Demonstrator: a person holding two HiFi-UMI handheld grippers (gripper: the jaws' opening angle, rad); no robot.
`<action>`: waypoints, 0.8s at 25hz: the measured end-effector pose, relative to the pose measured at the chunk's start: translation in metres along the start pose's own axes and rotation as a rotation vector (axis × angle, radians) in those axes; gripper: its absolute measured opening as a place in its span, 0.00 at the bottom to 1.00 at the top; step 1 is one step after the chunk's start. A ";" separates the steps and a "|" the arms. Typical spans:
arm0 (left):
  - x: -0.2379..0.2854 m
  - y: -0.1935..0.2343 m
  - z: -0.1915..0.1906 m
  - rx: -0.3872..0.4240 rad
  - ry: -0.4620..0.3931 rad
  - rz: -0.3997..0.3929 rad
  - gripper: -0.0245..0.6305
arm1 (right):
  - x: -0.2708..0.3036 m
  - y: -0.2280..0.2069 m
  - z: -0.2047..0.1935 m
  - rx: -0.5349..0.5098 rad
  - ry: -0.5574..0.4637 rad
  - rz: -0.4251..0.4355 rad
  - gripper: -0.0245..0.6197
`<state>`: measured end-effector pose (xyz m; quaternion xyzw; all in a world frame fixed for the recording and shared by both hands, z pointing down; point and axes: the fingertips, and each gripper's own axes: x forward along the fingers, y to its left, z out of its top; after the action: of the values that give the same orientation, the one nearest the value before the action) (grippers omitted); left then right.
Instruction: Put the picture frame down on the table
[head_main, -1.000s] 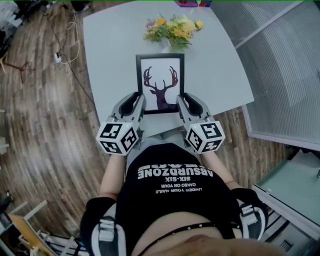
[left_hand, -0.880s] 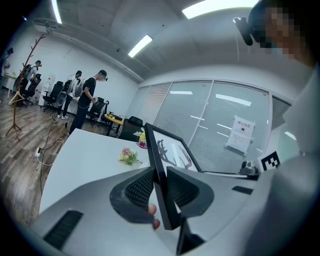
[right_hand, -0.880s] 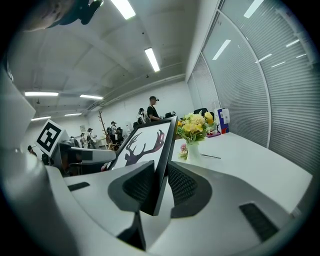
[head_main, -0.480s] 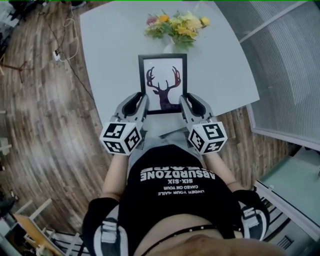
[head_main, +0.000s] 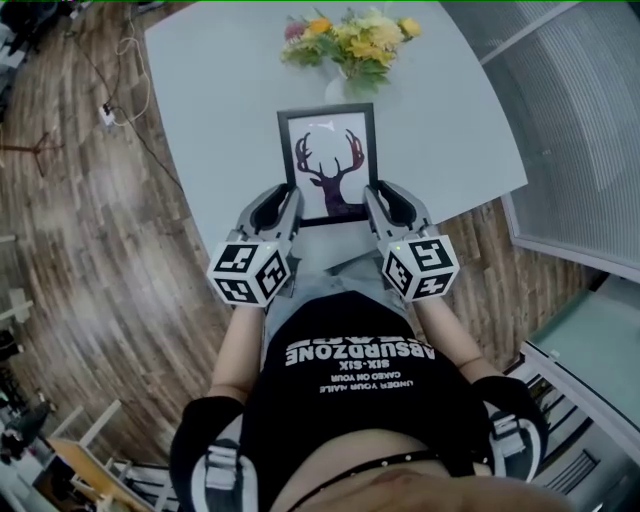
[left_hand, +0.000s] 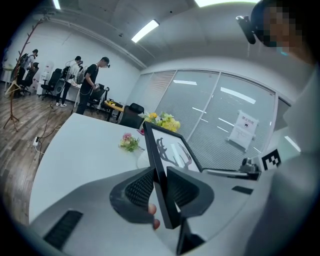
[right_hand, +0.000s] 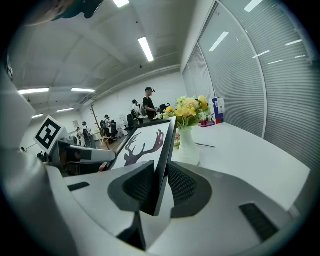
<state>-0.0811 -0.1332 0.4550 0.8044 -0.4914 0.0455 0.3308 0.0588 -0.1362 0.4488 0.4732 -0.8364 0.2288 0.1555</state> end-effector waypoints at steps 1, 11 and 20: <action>0.002 0.001 -0.002 -0.003 0.007 0.000 0.18 | 0.001 -0.001 -0.002 0.000 0.005 -0.003 0.19; 0.031 0.022 -0.026 -0.028 0.084 0.012 0.18 | 0.025 -0.018 -0.026 0.003 0.078 -0.036 0.19; 0.053 0.033 -0.053 -0.044 0.158 0.020 0.18 | 0.041 -0.034 -0.054 0.022 0.145 -0.061 0.19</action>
<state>-0.0680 -0.1526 0.5340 0.7858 -0.4727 0.1016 0.3857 0.0698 -0.1527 0.5218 0.4821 -0.8057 0.2667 0.2176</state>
